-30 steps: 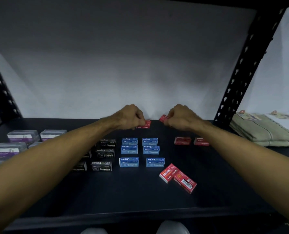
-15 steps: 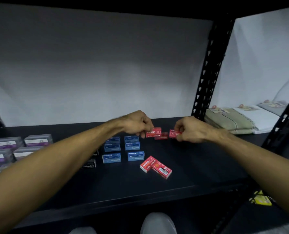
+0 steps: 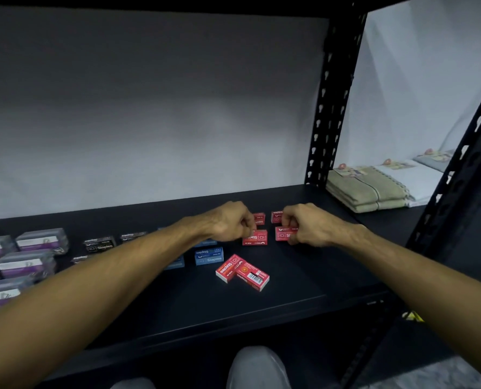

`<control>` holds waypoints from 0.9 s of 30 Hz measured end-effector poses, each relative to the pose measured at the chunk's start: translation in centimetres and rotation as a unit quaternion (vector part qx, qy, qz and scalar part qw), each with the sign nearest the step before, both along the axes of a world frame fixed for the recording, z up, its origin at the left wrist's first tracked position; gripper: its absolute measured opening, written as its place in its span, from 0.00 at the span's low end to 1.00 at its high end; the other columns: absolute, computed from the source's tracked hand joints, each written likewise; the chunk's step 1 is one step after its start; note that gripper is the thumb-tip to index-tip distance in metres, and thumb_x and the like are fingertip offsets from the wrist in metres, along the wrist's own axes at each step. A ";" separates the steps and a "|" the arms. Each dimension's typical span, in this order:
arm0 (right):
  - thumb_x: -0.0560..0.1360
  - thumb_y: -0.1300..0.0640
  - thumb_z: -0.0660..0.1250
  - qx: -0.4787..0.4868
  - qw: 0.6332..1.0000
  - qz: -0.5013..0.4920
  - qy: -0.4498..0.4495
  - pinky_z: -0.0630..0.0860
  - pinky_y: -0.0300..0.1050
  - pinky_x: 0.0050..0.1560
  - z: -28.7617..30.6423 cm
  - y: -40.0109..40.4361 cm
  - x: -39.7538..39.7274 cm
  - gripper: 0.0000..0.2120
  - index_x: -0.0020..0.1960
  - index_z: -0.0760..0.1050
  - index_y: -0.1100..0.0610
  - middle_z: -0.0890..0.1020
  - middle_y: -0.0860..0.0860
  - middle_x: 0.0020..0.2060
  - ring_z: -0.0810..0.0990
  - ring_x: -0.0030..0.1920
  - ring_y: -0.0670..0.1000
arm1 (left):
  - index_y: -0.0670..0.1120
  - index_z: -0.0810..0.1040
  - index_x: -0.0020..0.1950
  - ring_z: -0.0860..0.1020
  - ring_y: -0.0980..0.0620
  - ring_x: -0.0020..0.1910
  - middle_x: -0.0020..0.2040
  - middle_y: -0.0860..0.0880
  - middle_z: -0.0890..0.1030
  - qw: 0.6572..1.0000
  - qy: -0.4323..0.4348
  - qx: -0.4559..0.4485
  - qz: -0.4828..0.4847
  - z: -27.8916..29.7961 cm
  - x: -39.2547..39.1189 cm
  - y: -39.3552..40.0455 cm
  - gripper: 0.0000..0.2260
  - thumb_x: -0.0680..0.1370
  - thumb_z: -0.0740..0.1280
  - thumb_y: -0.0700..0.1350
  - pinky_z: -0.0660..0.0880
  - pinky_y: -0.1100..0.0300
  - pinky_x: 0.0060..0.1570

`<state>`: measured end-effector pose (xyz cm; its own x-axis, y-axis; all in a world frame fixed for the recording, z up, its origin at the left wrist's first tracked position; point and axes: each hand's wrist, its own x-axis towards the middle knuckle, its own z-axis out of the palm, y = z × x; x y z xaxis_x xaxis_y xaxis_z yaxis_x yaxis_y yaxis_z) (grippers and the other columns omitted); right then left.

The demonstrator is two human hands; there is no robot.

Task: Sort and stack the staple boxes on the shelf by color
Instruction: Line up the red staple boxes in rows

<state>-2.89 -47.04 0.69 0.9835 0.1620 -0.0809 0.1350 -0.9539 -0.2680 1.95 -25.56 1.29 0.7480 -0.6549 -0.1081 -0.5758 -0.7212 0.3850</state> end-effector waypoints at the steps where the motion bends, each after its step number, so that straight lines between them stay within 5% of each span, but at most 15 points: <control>1: 0.70 0.57 0.75 0.007 1.000 0.001 0.002 0.74 0.40 0.38 0.0 -0.1 0.1 0.14 0.51 0.74 0.51 0.77 0.47 0.45 0.78 0.43 0.47 | 0.44 0.81 0.59 0.79 0.57 0.48 0.53 0.51 0.82 1.000 -0.004 0.003 -0.001 0.1 0.0 0.0 0.10 0.79 0.67 0.42 0.75 0.65 0.49; 8: 0.71 0.64 0.71 0.030 0.999 0.006 0.010 0.72 0.36 0.38 -0.5 -1.1 0.5 0.16 0.52 0.73 0.48 0.78 0.45 0.44 0.79 0.42 0.44 | 0.48 0.80 0.60 0.80 0.56 0.47 0.50 0.52 0.81 0.999 -0.026 0.040 -0.017 0.1 -0.4 -0.5 0.12 0.77 0.69 0.44 0.77 0.61 0.50; 13: 0.72 0.60 0.73 0.040 0.999 0.003 0.008 0.77 0.39 0.43 -0.6 -1.4 0.2 0.10 0.52 0.78 0.50 0.80 0.45 0.43 0.80 0.42 0.45 | 0.49 0.79 0.61 0.79 0.54 0.50 0.53 0.52 0.81 0.997 -0.040 0.060 -0.040 -0.3 -0.5 -1.5 0.14 0.76 0.70 0.47 0.78 0.58 0.50; 19: 0.73 0.58 0.72 0.044 0.999 -0.006 0.007 0.73 0.37 0.40 -0.3 -2.4 0.0 0.08 0.49 0.79 0.48 0.80 0.42 0.40 0.79 0.40 0.41 | 0.47 0.78 0.50 0.80 0.57 0.39 0.40 0.53 0.81 0.998 -0.023 -0.056 -0.006 -0.1 -0.6 -2.4 0.08 0.73 0.73 0.41 0.73 0.64 0.37; 23: 0.73 0.58 0.72 0.049 0.999 -0.010 0.009 0.73 0.38 0.40 -0.3 -2.6 0.1 0.07 0.48 0.79 0.48 0.81 0.43 0.40 0.80 0.40 0.42 | 0.48 0.76 0.48 0.80 0.52 0.40 0.42 0.50 0.81 0.994 -0.045 -0.100 0.014 -0.1 -0.6 -2.1 0.11 0.71 0.74 0.39 0.79 0.56 0.40; 27: 0.73 0.59 0.72 0.061 0.998 -0.012 0.015 0.75 0.40 0.43 -0.6 -2.3 0.3 0.09 0.47 0.78 0.45 0.81 0.43 0.42 0.80 0.42 0.43 | 0.49 0.73 0.49 0.80 0.54 0.39 0.43 0.52 0.79 0.993 -0.043 -0.106 0.018 -0.8 -0.5 -1.6 0.13 0.72 0.74 0.38 0.77 0.60 0.37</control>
<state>-2.62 -49.37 0.06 0.9845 0.1497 -0.0915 0.1035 -0.9167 -0.3860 1.44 -27.13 0.51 0.7716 -0.6290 0.0949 -0.5888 -0.6497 0.4809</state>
